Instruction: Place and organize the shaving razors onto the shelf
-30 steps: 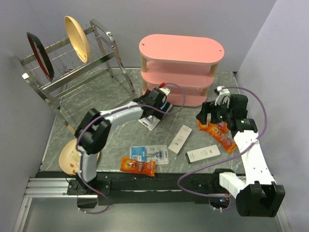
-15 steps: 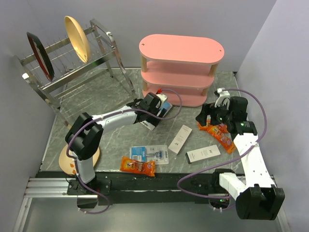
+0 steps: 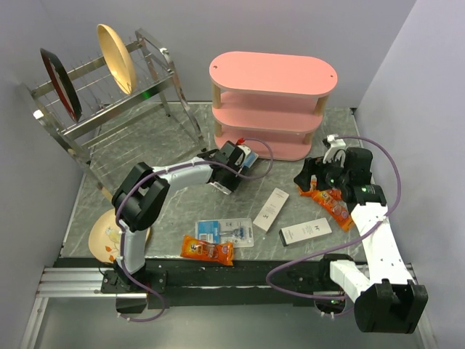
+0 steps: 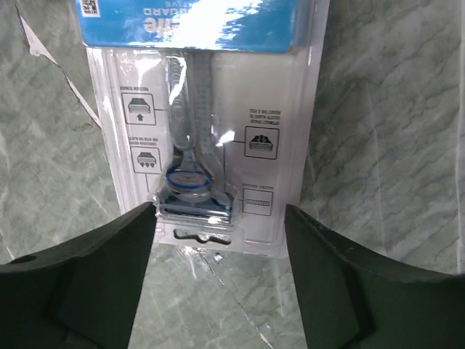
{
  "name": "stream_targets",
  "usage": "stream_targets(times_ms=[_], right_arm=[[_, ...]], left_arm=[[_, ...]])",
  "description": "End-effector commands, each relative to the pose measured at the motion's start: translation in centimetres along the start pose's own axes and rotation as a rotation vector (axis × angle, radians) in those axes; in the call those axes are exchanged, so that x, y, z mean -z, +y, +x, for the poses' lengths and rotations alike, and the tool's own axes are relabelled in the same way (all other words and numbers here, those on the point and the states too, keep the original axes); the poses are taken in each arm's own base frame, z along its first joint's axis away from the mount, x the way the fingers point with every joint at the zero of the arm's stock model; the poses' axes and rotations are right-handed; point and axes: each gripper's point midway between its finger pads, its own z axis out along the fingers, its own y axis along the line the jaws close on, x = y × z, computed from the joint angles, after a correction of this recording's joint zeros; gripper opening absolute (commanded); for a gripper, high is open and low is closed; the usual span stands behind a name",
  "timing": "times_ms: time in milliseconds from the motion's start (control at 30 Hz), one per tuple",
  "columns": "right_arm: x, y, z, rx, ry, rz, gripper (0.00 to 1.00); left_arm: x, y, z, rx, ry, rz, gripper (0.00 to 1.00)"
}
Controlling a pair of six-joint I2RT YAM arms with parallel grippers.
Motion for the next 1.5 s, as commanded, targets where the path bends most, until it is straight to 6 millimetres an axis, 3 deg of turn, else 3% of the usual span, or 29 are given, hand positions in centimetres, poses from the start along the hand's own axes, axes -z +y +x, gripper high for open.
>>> stream_targets(times_ms=[0,167,267,400,533,667,733,933,1133,1300,1467], right_arm=[[-0.1,-0.1,-0.6,0.004,-0.03,-0.004,0.94],[-0.2,-0.2,-0.6,-0.002,-0.029,-0.003,0.94],[-0.1,-0.3,-0.8,0.004,-0.028,0.003,0.94],[-0.1,-0.5,-0.7,0.001,-0.025,0.011,0.94],[-0.2,-0.3,-0.4,-0.009,-0.02,0.001,0.94],[-0.3,-0.4,-0.5,-0.018,-0.023,0.001,0.94],[-0.3,-0.4,-0.6,-0.017,-0.025,0.0,0.93],[-0.3,-0.6,-0.6,-0.014,-0.022,0.01,0.93],[-0.3,-0.7,-0.3,-0.02,-0.02,0.014,0.93],[-0.2,-1.0,0.0,-0.024,-0.013,0.025,0.93],[-0.3,-1.0,0.2,-0.032,-0.015,0.023,0.93]], left_arm=[[-0.2,-0.5,-0.7,0.01,-0.004,0.026,0.71],[-0.2,-0.2,-0.1,0.026,0.005,0.027,0.6],[0.8,0.5,-0.9,0.049,-0.018,0.004,0.66],[2.6,2.3,-1.9,0.092,-0.061,-0.042,0.84],[3.9,4.2,-1.9,0.18,-0.072,-0.014,0.87],[3.1,4.2,-1.1,0.223,-0.054,0.048,0.87],[2.8,3.7,-1.2,0.228,-0.054,0.075,0.86],[2.6,2.5,-4.2,0.174,-0.129,0.096,0.79],[0.6,1.7,-5.8,0.153,-0.126,0.092,0.68],[-1.1,1.4,-5.1,0.129,-0.096,0.076,0.54],[-1.1,1.1,-5.1,0.116,-0.101,0.056,0.49]])
